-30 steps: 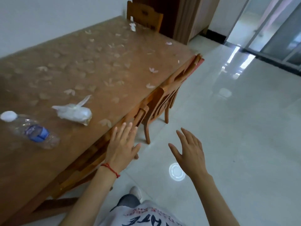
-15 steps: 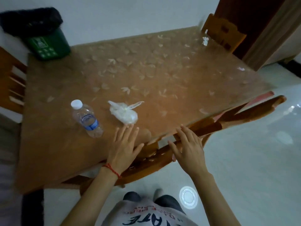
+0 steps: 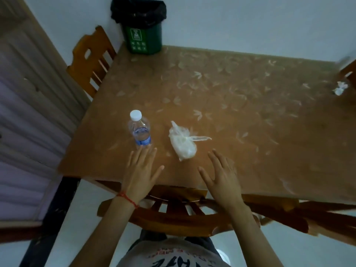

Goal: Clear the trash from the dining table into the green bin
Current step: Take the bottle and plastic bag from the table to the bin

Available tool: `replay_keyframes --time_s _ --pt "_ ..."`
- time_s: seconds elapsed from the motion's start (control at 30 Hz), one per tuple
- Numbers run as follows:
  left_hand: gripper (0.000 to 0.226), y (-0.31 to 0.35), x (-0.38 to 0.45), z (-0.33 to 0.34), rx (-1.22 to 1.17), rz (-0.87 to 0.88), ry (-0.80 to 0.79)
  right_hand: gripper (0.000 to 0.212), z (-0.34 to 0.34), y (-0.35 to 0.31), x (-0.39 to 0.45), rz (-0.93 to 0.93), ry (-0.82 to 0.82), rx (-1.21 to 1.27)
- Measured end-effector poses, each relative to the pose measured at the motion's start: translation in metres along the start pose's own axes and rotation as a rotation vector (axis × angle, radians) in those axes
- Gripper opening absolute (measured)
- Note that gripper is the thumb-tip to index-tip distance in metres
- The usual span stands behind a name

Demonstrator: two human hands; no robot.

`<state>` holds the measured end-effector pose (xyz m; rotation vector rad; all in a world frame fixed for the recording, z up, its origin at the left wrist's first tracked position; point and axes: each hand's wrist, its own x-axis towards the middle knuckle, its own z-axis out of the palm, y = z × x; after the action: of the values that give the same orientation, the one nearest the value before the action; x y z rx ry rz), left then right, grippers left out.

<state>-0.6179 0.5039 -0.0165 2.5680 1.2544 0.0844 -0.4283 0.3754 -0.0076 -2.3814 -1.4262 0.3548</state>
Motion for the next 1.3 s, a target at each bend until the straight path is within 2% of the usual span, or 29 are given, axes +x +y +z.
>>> replay_keyframes --time_s 0.1,0.2,0.3,0.4,0.53,0.73,1.03,1.3 --pt "0.069 -0.006 0.001 -0.004 -0.133 -0.107 0.134 0.073 0.002 -0.002 0.014 -0.047 -0.014 0.035" --pt "0.059 -0.007 0.007 -0.014 -0.377 -0.269 0.237 0.075 0.006 -0.007 0.025 -0.064 -0.019 0.079" --pt "0.059 -0.014 0.02 -0.022 -0.56 -0.416 0.38 0.074 0.011 -0.011 0.035 -0.06 -0.012 0.097" --pt "0.069 -0.027 0.037 -0.028 -0.662 -0.52 0.419 0.07 0.016 -0.014 0.042 -0.052 -0.001 0.111" --pt "0.08 -0.035 0.061 -0.035 -0.825 -0.478 0.365 0.067 0.018 -0.017 0.048 -0.039 0.003 0.147" --pt "0.067 -0.038 0.083 -0.026 -1.0 -0.368 0.305 0.052 0.017 -0.017 0.055 0.008 0.043 0.23" --pt "0.065 -0.04 0.092 -0.024 -1.059 -0.405 0.343 0.05 0.026 -0.013 0.07 0.059 0.017 0.278" --pt "0.057 -0.058 0.078 -0.024 -1.046 -0.466 0.285 0.047 0.035 -0.021 0.112 0.228 -0.051 0.532"
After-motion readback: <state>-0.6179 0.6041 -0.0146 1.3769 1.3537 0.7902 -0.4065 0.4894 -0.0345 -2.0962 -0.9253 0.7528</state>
